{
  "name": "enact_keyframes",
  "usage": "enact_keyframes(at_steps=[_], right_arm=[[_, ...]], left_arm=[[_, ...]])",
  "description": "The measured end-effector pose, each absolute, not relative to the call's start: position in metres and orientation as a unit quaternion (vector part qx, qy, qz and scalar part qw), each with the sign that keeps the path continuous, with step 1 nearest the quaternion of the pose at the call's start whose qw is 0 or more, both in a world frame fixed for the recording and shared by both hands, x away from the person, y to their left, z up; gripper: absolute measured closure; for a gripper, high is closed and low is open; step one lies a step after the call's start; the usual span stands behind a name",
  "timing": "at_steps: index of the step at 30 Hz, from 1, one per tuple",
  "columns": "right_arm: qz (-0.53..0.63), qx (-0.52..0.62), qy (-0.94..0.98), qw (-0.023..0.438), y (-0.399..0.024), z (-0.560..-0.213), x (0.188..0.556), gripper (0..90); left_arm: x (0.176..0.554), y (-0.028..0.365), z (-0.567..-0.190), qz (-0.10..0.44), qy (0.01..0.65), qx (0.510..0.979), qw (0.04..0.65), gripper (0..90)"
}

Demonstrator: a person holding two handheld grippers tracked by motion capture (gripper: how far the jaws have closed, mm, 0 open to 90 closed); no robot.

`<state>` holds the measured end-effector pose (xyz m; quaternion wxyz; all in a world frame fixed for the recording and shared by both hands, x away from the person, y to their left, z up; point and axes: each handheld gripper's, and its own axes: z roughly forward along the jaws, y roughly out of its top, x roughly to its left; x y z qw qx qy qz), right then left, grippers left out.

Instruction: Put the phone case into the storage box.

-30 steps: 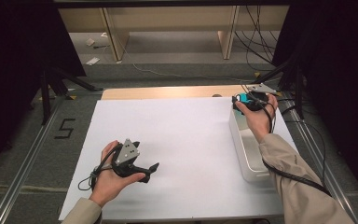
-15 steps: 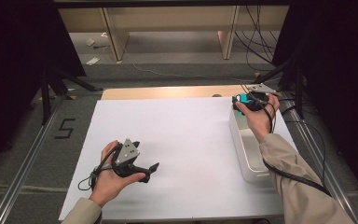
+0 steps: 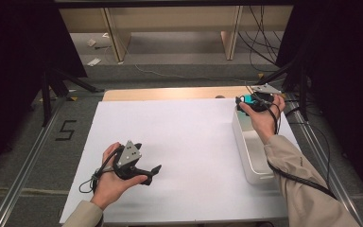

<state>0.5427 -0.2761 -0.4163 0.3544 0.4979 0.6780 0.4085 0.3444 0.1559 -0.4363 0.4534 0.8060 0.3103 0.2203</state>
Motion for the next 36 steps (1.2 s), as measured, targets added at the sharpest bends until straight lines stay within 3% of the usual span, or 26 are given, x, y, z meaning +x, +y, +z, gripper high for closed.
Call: enact_keyframes(at_steps=[29,36], right_arm=[[0.445,0.479,0.659,0.372,-0.285,-0.387,0.522,12.6],[0.455,0.464,0.668,0.364,-0.286,-0.379,0.510,17.3]], left_arm=[[0.344,0.156,-0.435,0.223,0.312,0.804,0.454,0.1],[0.344,0.156,-0.434,0.225,0.313,0.803,0.455,0.1]])
